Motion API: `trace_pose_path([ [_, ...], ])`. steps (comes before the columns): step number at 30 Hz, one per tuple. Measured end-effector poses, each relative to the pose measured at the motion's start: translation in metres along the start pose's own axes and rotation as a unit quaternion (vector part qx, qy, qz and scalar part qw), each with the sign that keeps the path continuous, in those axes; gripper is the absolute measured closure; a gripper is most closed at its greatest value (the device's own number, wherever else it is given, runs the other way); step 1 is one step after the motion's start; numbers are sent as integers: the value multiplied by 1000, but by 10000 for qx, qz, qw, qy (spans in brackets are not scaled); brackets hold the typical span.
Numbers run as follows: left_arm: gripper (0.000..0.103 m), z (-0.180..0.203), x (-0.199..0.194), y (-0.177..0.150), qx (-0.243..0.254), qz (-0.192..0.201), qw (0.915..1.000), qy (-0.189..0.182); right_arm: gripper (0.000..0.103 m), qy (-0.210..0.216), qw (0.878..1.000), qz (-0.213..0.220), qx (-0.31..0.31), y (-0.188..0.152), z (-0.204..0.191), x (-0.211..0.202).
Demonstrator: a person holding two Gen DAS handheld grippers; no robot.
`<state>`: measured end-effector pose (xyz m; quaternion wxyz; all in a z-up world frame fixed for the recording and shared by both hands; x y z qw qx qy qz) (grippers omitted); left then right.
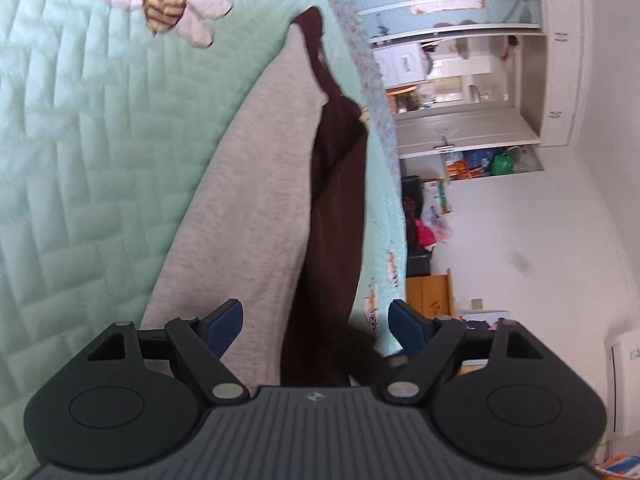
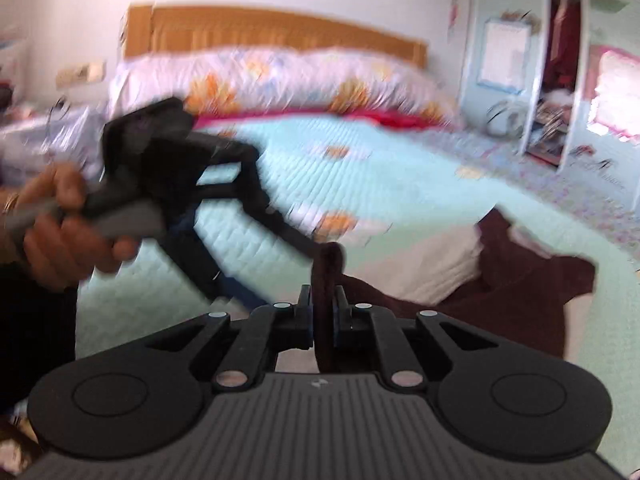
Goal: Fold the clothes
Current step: 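Pat the folded sweatshirt flat with the right gripper beside the left gripper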
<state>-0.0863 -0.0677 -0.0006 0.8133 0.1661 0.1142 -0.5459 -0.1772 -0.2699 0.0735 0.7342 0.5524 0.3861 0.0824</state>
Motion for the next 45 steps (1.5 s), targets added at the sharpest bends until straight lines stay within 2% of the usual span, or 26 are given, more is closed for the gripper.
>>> trace_pose_path([
  [3,20,8,8,-6,195,-135,9997,10,91,153,9993,-354,32,-16,-7,9],
  [6,20,14,17,-9,324,-231,9991,138,85,196,9990,-330,210,-19,-8,8],
  [7,20,15,19,-9,336,-246,9990,158,81,238,9987,-321,305,-18,-6,6],
  [8,20,15,21,-9,341,-253,9989,173,69,299,9983,-314,399,-17,-5,4],
  [10,25,17,24,-9,406,-280,9985,244,56,371,9975,-202,565,-17,-3,-7],
  [12,36,20,27,-9,547,-329,9974,321,56,391,9958,-93,824,-19,3,-22],
  [13,36,21,29,-9,626,-358,9968,332,56,360,9944,-41,990,-20,8,-29],
  [15,36,23,31,-11,692,-373,9966,249,56,173,9905,49,1361,-18,27,-38],
  [17,36,24,34,-11,772,-368,9957,342,47,-111,9843,150,1754,-19,45,-49],
  [18,36,24,36,-10,800,-360,9953,421,46,-271,9802,229,1950,-19,54,-53],
  [22,37,25,39,-11,931,-253,9938,557,46,-887,9564,519,2732,-18,88,-59],
  [23,45,26,39,-12,1033,-174,9926,610,46,-1065,9489,552,2919,-17,95,-56],
  [24,72,28,38,-14,1182,-72,9907,670,46,-1243,9406,584,3104,-17,103,-54],
  [25,93,29,36,-17,1283,-22,9897,629,46,-1376,9323,611,3288,-16,110,-50],
  [26,99,30,35,-20,1379,24,9888,578,46,-1451,9254,642,3442,-15,116,-45],
  [29,100,37,30,-29,1795,161,9824,502,46,-1730,9166,698,3537,-2,136,-26],
  [33,100,42,28,-33,2119,213,9760,463,44,-2146,9237,183,3168,30,174,24],
  [36,100,38,33,-32,2049,146,9776,468,44,-2346,9205,-256,3113,50,208,68],
  [40,98,33,41,-27,1916,-73,9803,466,43,-2466,9096,-818,3243,61,242,118],
  [41,96,32,42,-26,1875,-79,9812,446,43,-2471,9062,-926,3303,60,248,128],
  [43,77,32,44,-24,1833,-68,9823,393,43,-2532,8995,-1186,3358,57,257,147],
  [44,65,32,46,-23,1832,-40,9823,398,43,-2617,8967,-1313,3320,55,261,154],
  [45,65,31,47,-22,1832,-12,9822,405,44,-2702,8966,-1417,3211,53,262,160],
])
Point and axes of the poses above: each gripper's, at about its wrist camera, not at the fingertips, and x roughly the way its jaws point, z to its right, y to its top, the point moved 2 cm from there along x, roughly the way its jaws point, and after that the axes turned 4 degrees about z, right-handed, at the moved point
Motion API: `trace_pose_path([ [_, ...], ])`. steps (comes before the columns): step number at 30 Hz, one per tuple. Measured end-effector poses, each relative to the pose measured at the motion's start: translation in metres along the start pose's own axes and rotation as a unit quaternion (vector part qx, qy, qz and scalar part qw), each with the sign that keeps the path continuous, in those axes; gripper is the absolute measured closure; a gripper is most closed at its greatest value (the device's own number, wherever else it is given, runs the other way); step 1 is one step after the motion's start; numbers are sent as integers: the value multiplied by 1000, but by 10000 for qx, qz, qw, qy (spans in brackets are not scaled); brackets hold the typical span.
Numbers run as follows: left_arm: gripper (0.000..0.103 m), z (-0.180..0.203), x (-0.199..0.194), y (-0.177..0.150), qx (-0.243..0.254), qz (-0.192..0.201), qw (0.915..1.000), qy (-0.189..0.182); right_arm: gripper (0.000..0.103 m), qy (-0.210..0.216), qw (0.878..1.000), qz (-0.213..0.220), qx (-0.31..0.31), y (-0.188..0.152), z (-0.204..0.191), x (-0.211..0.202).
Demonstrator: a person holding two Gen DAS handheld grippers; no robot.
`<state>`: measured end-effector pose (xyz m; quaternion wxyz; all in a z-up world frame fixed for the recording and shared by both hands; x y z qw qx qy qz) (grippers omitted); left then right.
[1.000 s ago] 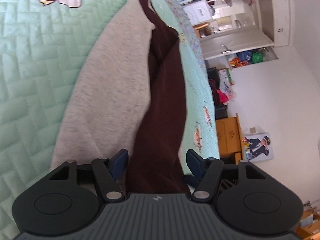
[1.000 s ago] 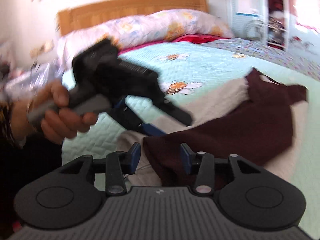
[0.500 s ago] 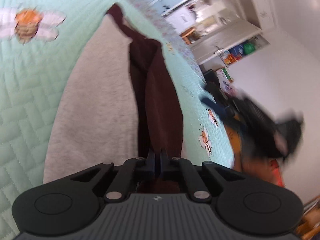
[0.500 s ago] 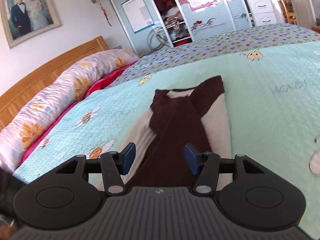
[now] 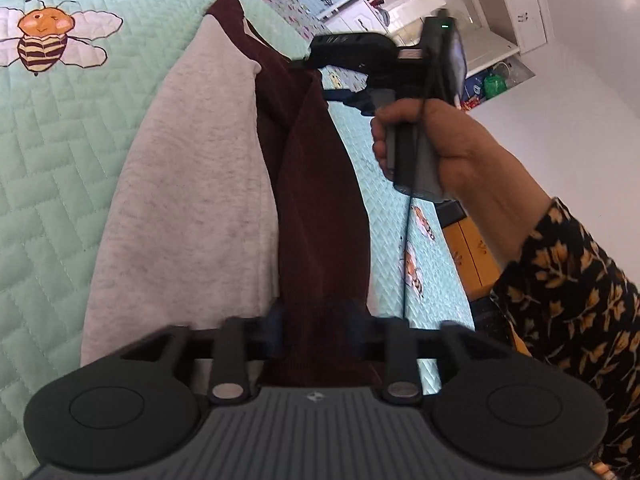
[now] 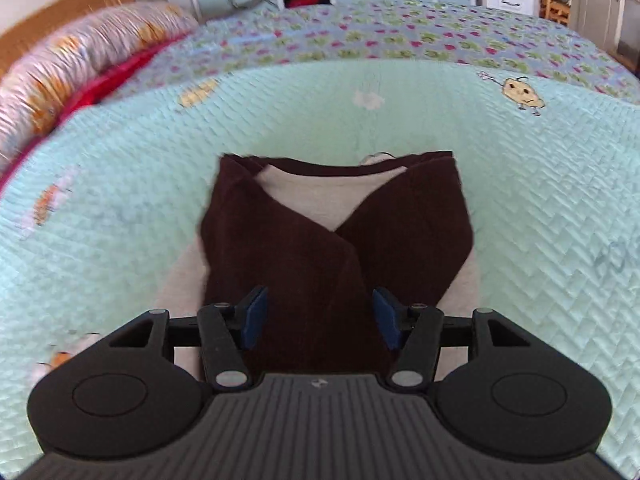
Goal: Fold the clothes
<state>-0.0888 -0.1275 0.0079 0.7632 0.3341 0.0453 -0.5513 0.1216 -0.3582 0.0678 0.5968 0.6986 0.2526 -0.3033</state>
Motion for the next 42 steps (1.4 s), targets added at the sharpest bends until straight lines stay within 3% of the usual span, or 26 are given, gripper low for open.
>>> trace_pose_path([
  [1,65,1,2,1,41,0,10000,-1,52,-43,9999,-37,-116,-1,-2,5],
  [2,72,3,5,1,143,-12,9999,14,75,-58,9998,-81,-187,-2,-3,10],
  [3,102,6,6,1,262,6,9996,44,85,-42,9997,-133,-204,-4,-3,13],
  [8,101,21,-12,-1,750,421,9963,-24,89,-53,9993,282,-232,-7,-1,-4],
  [11,101,39,-31,-4,1236,648,9900,-225,89,205,9970,681,-294,-1,-8,-22],
  [14,101,48,-35,-11,1528,436,9862,-469,89,412,9948,787,-494,2,-26,-30],
  [17,101,36,-29,-13,1424,251,9894,-89,89,401,9941,680,-746,3,-50,-22],
  [19,101,22,-26,-9,1160,190,9928,231,87,509,9933,640,-810,1,-62,-14],
  [22,100,-2,-29,2,760,112,9961,426,69,809,9925,636,-663,-4,-71,-5],
  [24,99,-13,-31,6,605,63,9969,493,64,922,9919,746,-446,-5,-69,-12],
  [28,96,-36,-33,12,195,-72,9994,265,57,1103,9894,949,27,-18,-46,-46],
  [30,88,-39,-35,10,91,-203,9996,187,57,1238,9878,904,260,-31,-29,-68],
  [33,69,-43,-36,13,-158,-263,9995,-17,44,1395,9844,862,634,-61,-2,-102],
  [35,64,-44,-37,15,-275,-235,9993,-60,34,1382,9833,865,808,-83,16,-120],
  [38,63,-36,-41,20,-189,-160,9996,99,34,1168,9855,760,964,-106,43,-123],
  [40,63,-25,-51,26,-20,11,9998,190,34,1411,9764,644,1504,-116,62,-115],
  [42,62,-16,-63,36,64,222,9997,94,34,1757,9591,574,2142,-124,80,-108],
])
Point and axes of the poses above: each gripper's, at about its wrist camera, not at the fingertips, and x roughly the way its jaws point, z to its right, y to its top, the point moved 2 cm from there along x, roughly the way its jaws point, and after that the axes turned 4 degrees about z, right-handed, at the moved point
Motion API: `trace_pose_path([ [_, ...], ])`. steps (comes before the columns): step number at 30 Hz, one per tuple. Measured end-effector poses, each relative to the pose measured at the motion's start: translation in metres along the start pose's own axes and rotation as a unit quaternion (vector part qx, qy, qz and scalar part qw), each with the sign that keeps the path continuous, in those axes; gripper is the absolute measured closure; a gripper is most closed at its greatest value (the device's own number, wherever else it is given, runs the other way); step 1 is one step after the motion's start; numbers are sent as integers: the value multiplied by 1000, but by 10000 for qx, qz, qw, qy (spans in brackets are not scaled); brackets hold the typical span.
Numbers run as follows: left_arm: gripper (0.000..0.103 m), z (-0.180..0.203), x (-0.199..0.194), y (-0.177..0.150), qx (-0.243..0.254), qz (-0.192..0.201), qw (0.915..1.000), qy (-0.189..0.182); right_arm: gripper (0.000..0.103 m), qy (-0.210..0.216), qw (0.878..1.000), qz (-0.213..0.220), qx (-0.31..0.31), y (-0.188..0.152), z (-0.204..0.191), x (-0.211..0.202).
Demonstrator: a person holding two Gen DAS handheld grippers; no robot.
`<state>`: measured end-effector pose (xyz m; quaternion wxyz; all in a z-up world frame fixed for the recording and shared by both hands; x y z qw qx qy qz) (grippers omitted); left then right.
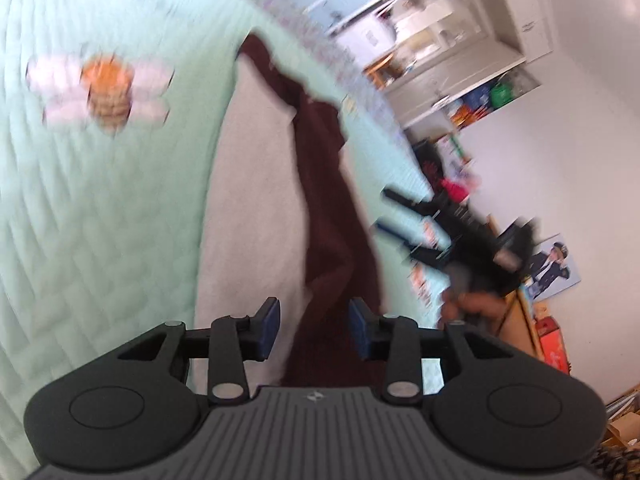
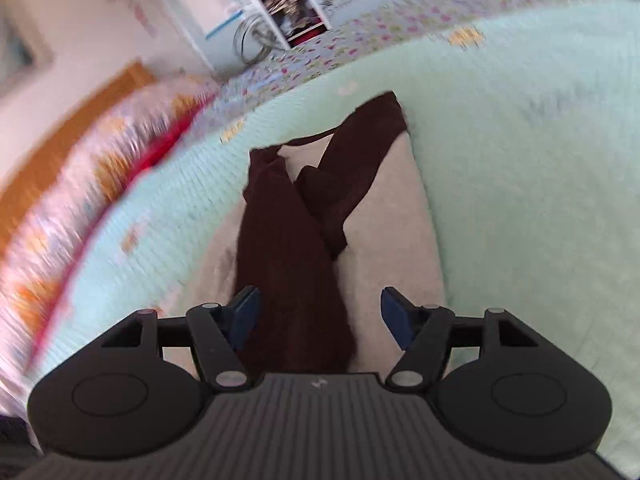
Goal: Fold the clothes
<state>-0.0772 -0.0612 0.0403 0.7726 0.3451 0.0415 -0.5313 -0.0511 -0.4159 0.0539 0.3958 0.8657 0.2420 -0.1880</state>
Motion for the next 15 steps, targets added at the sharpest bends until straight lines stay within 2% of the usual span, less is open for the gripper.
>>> trace_pose_path([
  [1,60,4,-5,7,18,102,9999,-56,34,199,9992,-24,339,-1,9,0],
  [3,48,12,-11,19,7,281,9996,-80,34,378,9969,-96,682,-5,18,2],
  [6,48,23,9,41,196,231,9994,173,34,623,9918,-203,1101,-14,28,0],
  [10,49,33,64,81,580,140,9970,491,34,1041,9805,-273,1644,-35,37,-10],
  [15,50,39,138,132,1077,83,9888,1027,34,1230,9762,-191,1775,-53,45,-19],
])
Point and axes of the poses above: each gripper's, at about its wrist camera, not at the fingertips, and x roughly the way its jaws point, z to its right, y to its top, the point moved 2 cm from there along x, roughly the way its jaws point, and after that the axes turned 4 degrees about z, right-handed, at the moved point
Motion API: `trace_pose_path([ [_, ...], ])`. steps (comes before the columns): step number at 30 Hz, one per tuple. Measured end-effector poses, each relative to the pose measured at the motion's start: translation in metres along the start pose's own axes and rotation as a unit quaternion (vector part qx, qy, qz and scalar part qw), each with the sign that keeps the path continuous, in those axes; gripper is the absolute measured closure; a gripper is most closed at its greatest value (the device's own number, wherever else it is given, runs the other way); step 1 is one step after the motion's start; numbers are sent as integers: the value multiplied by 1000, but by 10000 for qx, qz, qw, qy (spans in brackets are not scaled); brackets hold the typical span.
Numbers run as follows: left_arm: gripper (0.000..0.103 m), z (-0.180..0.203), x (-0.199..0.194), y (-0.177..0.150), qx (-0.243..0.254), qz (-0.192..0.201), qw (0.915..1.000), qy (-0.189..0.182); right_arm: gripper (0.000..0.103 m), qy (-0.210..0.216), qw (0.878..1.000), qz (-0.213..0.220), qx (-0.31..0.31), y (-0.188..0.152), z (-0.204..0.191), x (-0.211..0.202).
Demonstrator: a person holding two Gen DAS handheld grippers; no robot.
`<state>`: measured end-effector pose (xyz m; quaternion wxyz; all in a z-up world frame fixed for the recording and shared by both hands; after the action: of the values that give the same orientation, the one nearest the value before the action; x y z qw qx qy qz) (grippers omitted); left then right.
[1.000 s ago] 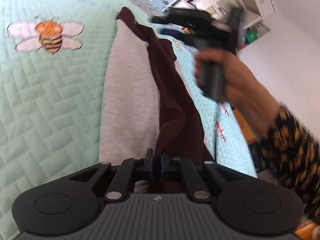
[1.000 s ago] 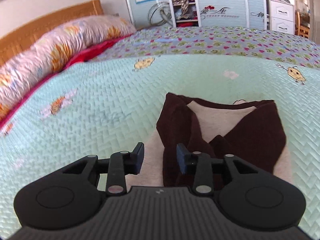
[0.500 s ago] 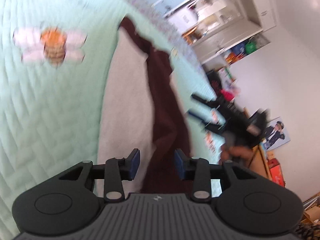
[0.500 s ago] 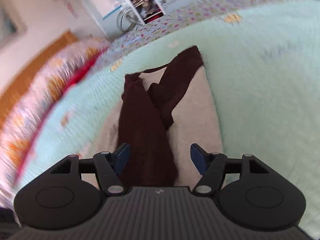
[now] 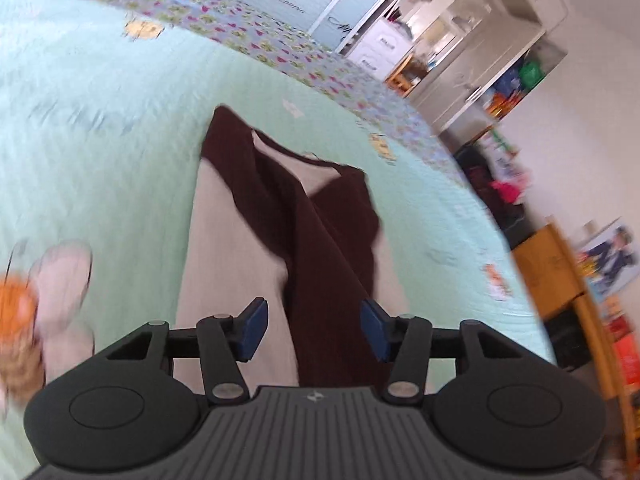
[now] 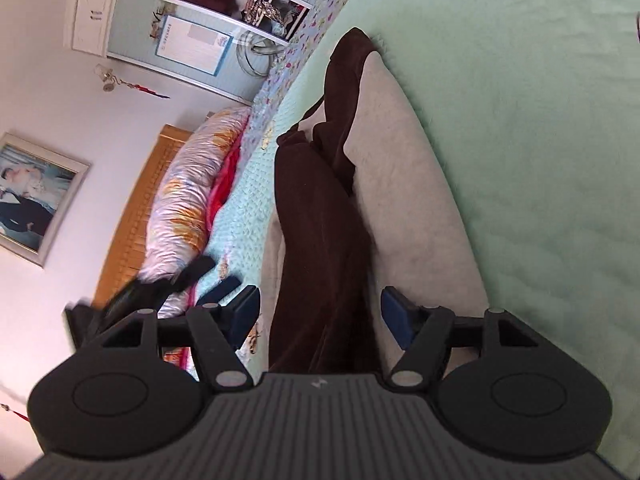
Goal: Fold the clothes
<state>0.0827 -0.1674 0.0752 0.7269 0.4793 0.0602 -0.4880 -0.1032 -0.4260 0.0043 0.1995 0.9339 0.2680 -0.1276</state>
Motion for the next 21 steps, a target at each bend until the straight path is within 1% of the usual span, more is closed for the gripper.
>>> trace_pose_path([
  [1,50,2,14,7,181,4,9998,41,34,74,10000,29,57,-1,2,-1],
  [3,50,4,36,19,448,-11,9987,253,34,193,9997,67,143,0,6,-2],
  [5,50,5,55,26,689,-124,9967,420,34,278,9994,65,177,0,9,-2],
  [7,52,3,69,29,838,-261,9951,445,34,363,9991,52,203,0,12,-3],
  [8,60,2,76,30,911,-329,9943,455,34,408,9989,47,205,0,12,-3],
  [9,70,3,80,31,991,-405,9934,402,34,453,9987,45,206,0,13,-3],
  [10,76,5,84,30,1115,-505,9919,344,34,501,9985,50,213,0,14,-3],
  [11,88,9,86,29,1269,-582,9898,300,34,551,9982,58,222,-1,15,-4],
  [12,93,12,88,28,1423,-656,9873,257,34,598,9980,65,216,-1,15,-5],
  [13,95,15,91,28,1544,-672,9853,281,34,641,9977,75,197,0,15,-5],
  [14,100,17,94,27,1662,-683,9832,311,34,667,9976,81,176,0,15,-4],
  [16,100,22,100,29,1819,-678,9804,344,34,682,9975,98,127,2,14,-3],
  [19,100,38,108,39,1879,-614,9800,228,34,763,9969,142,113,5,11,-1],
  [21,100,52,117,48,2034,-560,9773,172,34,779,9968,181,85,10,8,2],
])
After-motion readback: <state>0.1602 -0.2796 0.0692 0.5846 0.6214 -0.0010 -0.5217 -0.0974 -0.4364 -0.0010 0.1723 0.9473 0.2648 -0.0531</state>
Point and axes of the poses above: each gripper's, at about its wrist camera, not at the fingertips, and x roughly the way its jaws point, z to its right, y to its top, the point moved 2 cm from there along x, roughly the way its jaws point, and after that the axes turned 4 degrees about z, right-handed, at the moved point
